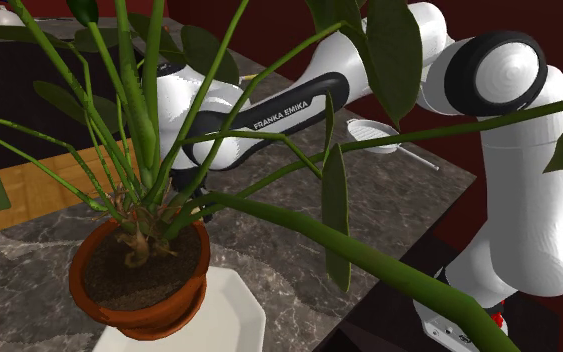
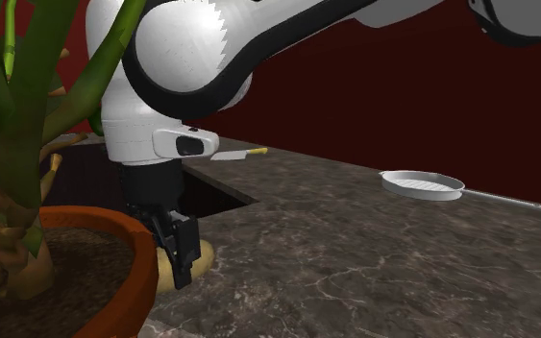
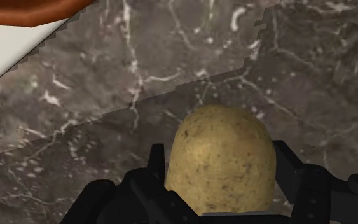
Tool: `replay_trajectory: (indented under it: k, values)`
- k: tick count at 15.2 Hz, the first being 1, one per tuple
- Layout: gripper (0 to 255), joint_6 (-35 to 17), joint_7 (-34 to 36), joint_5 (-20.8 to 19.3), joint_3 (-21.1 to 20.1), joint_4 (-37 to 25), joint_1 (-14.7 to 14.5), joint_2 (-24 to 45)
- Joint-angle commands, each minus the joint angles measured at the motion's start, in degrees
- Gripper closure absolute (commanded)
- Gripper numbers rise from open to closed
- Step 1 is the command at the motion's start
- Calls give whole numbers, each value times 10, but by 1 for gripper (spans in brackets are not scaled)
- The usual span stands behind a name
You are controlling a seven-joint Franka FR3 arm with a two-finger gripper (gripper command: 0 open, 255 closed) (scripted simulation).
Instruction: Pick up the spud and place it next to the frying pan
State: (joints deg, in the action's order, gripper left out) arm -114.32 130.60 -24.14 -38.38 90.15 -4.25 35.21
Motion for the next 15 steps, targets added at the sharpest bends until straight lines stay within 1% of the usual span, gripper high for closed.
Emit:
replay_trajectory:
  k: [1,15]
  values:
    - [255,12,-2,5,-3,-6,1,-6]
    - [255,98,-21,31,-20,-66,2,-41]
